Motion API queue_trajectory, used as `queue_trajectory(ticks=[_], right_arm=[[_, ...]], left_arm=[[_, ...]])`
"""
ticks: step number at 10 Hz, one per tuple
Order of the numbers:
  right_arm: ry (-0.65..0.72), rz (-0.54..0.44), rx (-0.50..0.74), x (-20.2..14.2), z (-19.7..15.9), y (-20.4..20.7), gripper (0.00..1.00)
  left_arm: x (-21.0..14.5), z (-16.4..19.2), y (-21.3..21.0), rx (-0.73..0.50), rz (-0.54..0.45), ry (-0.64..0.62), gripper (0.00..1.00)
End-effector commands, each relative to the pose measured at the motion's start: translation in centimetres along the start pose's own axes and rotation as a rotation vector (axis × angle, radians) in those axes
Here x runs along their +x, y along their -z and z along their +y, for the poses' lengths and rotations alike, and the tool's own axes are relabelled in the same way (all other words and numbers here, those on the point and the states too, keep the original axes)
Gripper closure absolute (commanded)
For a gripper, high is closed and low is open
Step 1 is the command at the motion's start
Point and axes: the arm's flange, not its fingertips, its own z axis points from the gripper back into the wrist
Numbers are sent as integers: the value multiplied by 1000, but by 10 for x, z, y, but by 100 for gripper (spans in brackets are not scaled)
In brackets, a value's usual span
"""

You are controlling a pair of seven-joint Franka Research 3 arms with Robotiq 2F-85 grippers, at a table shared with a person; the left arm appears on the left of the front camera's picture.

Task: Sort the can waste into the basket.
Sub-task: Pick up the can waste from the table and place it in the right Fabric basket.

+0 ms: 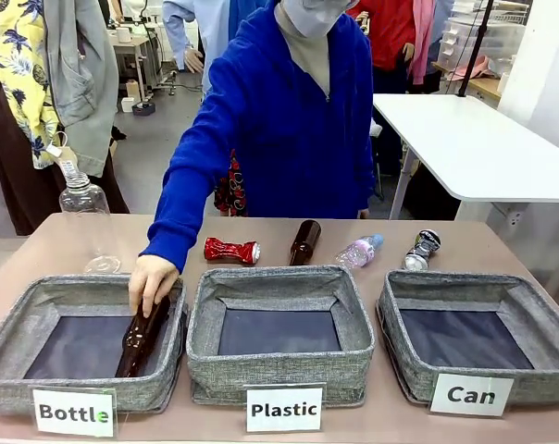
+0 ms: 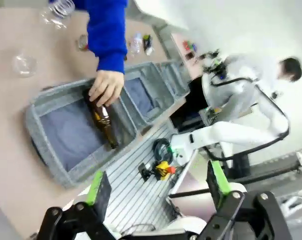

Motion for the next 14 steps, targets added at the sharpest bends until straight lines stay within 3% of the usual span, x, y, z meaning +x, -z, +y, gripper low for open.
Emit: queue_trajectory(ticks=[1,3,6,11,13,14], right_arm=[[-10,-17,25,3,2,1,0],[-10,-17,25,3,2,1,0],[-10,-17,25,3,2,1,0],[-10,-17,25,3,2,1,0],[-10,-17,25,3,2,1,0],[-10,-17,25,3,2,1,0]], left_arm=[[-22,39,-65,-135,-115,-54,0],[-41,57,-63,-174,-142,-97,0],[-6,39,-15,-141,-5,-56,0],[59,-73,170,97,501,261,0],[76,-102,264,221,733,353,0],[79,-111,309,284,793,382,0]])
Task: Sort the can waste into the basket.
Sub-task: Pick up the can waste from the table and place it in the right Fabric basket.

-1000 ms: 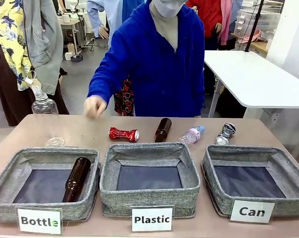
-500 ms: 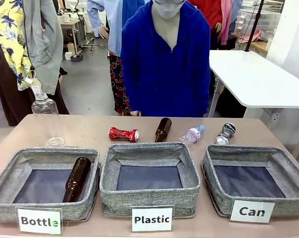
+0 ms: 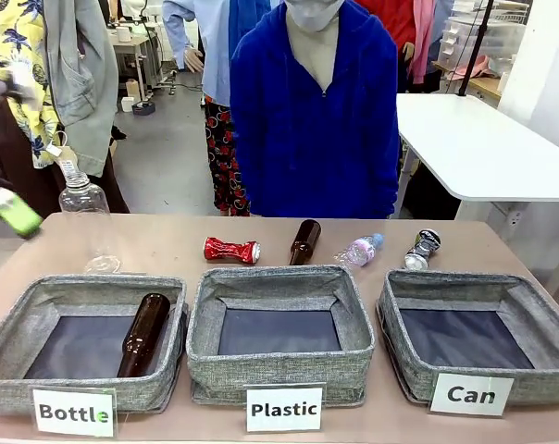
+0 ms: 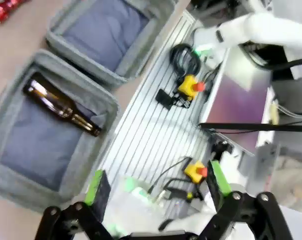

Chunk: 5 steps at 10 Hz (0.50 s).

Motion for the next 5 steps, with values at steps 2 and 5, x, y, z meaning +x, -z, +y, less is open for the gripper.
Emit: queue_trajectory(ticks=[2,5], right_arm=[[-9,-18,25,3,2,1,0],[-9,-18,25,3,2,1,0]], left_arm=[[90,6,62,291,-97,-44,0],[151,28,122,538,-157,182,0]])
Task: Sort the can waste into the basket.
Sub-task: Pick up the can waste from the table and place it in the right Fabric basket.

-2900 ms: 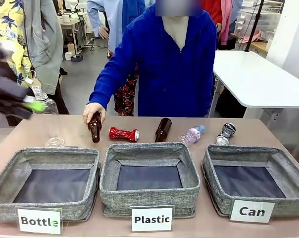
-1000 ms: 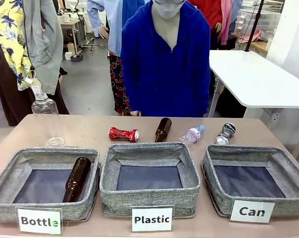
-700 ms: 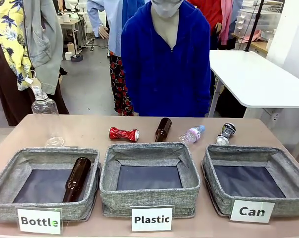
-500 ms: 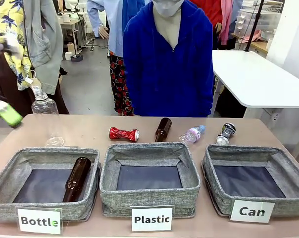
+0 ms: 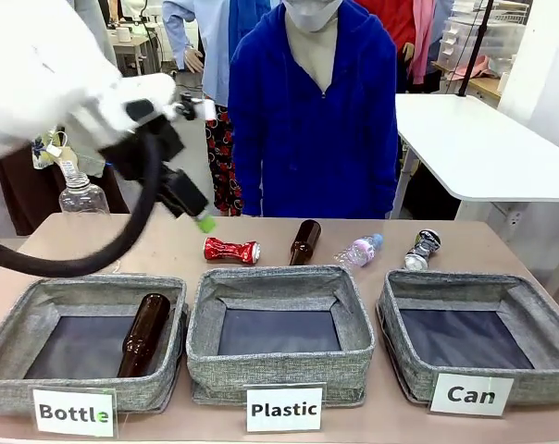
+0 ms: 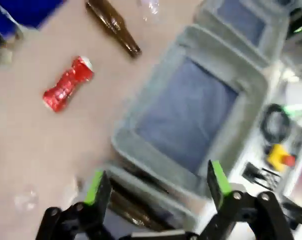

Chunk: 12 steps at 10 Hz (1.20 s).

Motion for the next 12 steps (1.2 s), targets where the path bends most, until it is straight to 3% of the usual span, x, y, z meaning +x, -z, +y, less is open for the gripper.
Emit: queue_trajectory(ticks=[1,2,3,7,8,9,12], right_arm=[[-9,-17,25,3,2,1,0],[-9,-17,25,3,2,1,0],[-9,-17,25,3,2,1,0],[-9,-17,25,3,2,1,0],[-9,-17,25,3,2,1,0],[-9,-17,25,3,2,1,0],[-9,-17,25,3,2,1,0]], left_arm=[[1,28,32,87,-3,88,0],[3,48,27,115,-25,-37,0],[7,7,23,57,-12,56,0],[10,13,32,72,-16,61,0],[13,19,30,-52,8,311,0],[15,41,13,-190,38,425,0],[-49,61,-73,-272,14,334,0]])
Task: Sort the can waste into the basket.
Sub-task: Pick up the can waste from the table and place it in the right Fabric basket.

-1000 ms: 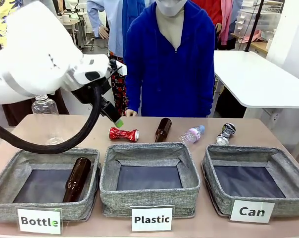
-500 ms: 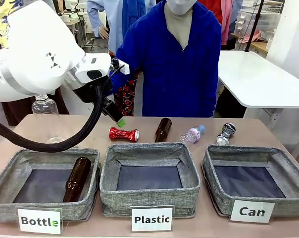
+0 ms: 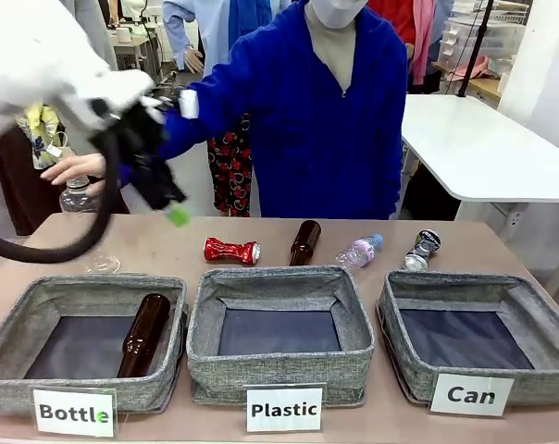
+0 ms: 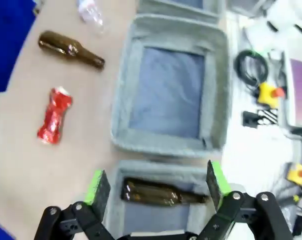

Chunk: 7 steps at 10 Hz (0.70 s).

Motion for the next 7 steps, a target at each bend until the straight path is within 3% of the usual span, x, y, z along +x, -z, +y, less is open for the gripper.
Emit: queue_trajectory(ticks=[1,2,4,7], right_arm=[[-10,-18,25,4,2,1,0],[-10,-18,25,4,2,1,0],[-10,-18,25,4,2,1,0],[-10,-18,25,4,2,1,0]], left_arm=[[-50,-36,-48,12,-29,-141,0],[-81,-55,-69,70,-30,-188,0],[-167,-62,-111,70,-75,-152,0],[-296,-44,-142,11,-362,-540,0]])
